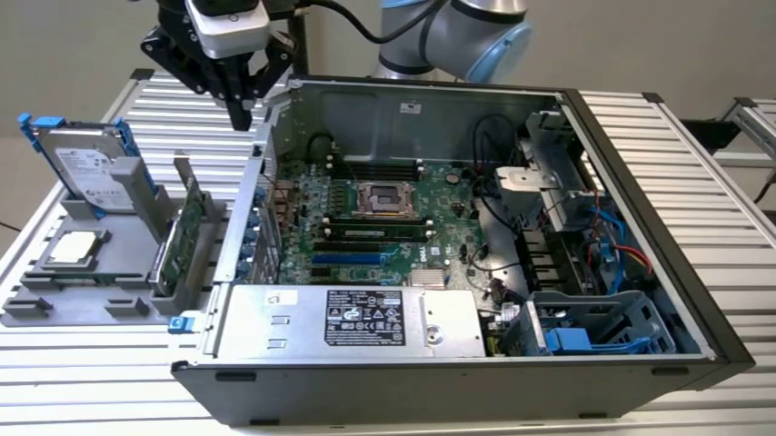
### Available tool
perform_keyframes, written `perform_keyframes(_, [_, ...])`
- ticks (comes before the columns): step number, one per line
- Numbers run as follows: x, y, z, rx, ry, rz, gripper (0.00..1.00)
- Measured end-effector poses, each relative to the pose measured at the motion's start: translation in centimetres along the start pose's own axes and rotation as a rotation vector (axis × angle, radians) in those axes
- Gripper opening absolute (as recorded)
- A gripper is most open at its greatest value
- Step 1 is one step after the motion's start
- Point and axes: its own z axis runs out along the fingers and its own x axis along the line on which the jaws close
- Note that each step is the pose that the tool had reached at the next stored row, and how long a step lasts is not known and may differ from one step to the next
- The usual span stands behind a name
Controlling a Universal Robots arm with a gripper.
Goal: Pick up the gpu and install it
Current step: 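Reach for the gpu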
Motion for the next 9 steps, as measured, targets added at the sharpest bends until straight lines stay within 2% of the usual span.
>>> perform_keyframes(9, [0.86, -0.17, -0.03, 0.0000, 0.0000, 0.000, 0.00])
